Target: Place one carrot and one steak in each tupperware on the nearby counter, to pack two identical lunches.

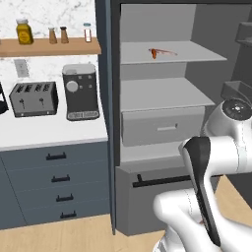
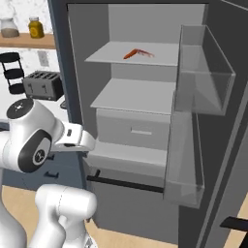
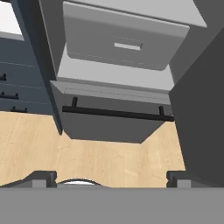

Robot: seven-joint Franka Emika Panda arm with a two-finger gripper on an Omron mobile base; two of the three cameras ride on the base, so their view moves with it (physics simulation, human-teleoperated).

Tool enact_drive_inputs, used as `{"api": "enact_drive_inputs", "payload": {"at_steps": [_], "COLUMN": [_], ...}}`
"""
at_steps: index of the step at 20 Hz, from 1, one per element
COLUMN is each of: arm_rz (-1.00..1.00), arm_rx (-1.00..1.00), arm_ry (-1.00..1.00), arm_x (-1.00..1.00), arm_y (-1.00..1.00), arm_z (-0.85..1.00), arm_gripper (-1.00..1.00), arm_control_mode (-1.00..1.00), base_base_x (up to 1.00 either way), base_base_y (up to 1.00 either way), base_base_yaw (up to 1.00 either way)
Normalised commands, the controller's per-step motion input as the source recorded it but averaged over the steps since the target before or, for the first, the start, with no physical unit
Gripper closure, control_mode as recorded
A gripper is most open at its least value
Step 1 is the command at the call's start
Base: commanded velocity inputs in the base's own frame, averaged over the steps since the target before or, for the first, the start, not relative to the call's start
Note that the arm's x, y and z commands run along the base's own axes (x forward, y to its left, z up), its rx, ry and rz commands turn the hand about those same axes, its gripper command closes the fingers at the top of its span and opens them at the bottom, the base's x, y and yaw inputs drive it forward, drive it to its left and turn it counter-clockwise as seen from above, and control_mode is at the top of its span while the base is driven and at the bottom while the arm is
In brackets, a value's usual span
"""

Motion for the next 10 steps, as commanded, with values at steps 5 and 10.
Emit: {"api": "enact_drive_inputs", "payload": {"at_steps": [5,10], "arm_rz": [0.0,0.0], "arm_rx": [0.0,0.0], "arm_ry": [0.0,0.0], "arm_x": [0.0,0.0], "arm_y": [0.0,0.0], "arm_z": [0.0,0.0], "arm_gripper": [-1.0,-1.0], "arm_control_mode": [1.0,1.0], "base_base_x": [0.54,0.28], "base_base_y": [-0.23,-0.18], "base_base_yaw": [0.0,0.0]}}
